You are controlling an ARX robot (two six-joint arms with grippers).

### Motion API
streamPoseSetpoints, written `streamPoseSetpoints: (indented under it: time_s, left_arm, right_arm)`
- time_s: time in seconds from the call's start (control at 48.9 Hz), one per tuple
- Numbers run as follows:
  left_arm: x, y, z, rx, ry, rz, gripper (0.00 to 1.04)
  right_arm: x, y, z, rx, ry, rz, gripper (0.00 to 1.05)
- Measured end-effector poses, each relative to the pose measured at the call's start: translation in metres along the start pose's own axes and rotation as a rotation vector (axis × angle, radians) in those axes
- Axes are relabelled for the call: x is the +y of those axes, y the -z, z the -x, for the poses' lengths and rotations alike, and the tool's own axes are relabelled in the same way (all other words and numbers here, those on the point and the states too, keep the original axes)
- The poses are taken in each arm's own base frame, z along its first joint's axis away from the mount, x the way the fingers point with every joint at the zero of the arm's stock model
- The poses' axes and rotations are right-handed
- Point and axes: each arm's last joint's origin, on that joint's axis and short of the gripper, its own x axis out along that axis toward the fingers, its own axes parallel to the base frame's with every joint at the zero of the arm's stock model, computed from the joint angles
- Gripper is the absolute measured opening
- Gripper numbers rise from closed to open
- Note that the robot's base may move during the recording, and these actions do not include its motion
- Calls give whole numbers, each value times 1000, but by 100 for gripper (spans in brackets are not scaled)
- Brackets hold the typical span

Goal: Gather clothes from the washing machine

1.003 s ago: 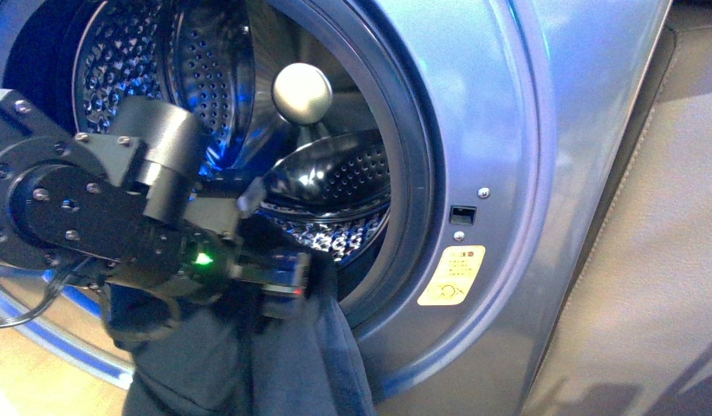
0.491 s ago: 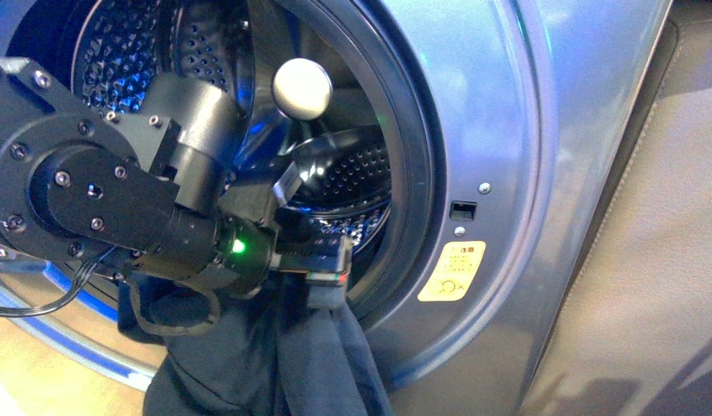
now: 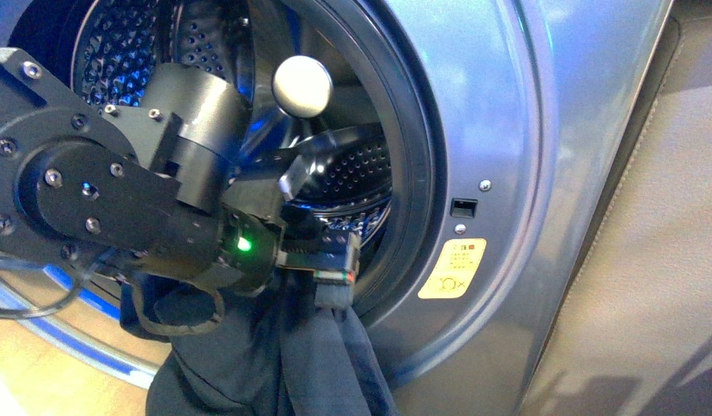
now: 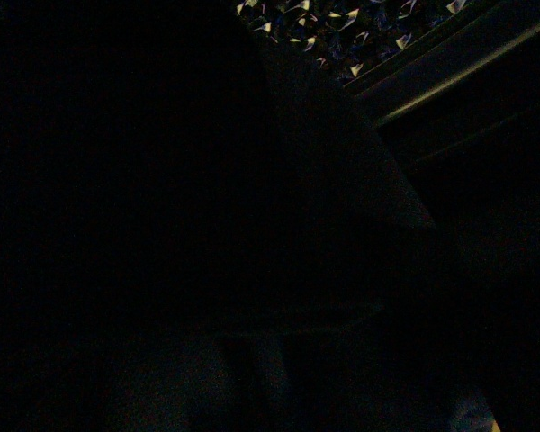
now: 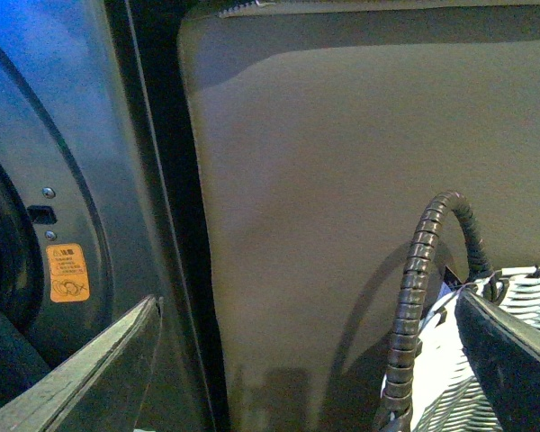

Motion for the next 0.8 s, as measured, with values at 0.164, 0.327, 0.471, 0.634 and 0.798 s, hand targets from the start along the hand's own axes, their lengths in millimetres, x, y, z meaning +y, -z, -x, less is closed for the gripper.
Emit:
streamPoseSetpoints:
  time_s: [0.164, 0.327, 0.471, 0.634, 0.798]
  left_arm:
    - [0, 1, 0, -3, -18, -50, 93]
    - [0, 7, -1, 11, -35, -109, 69]
    - [1, 10, -1, 19, -41, -135, 52]
    - [7, 13, 0, 27, -46, -148, 30]
    - [16, 16, 3, 26, -43, -146, 12]
  right_arm:
    - [0, 0, 0, 0, 0, 0, 97]
    - [0, 0, 0, 0, 0, 0, 97]
    - [0, 0, 0, 0, 0, 0, 97]
    - [0, 0, 0, 0, 0, 0, 97]
    - [0, 0, 0, 0, 0, 0, 97]
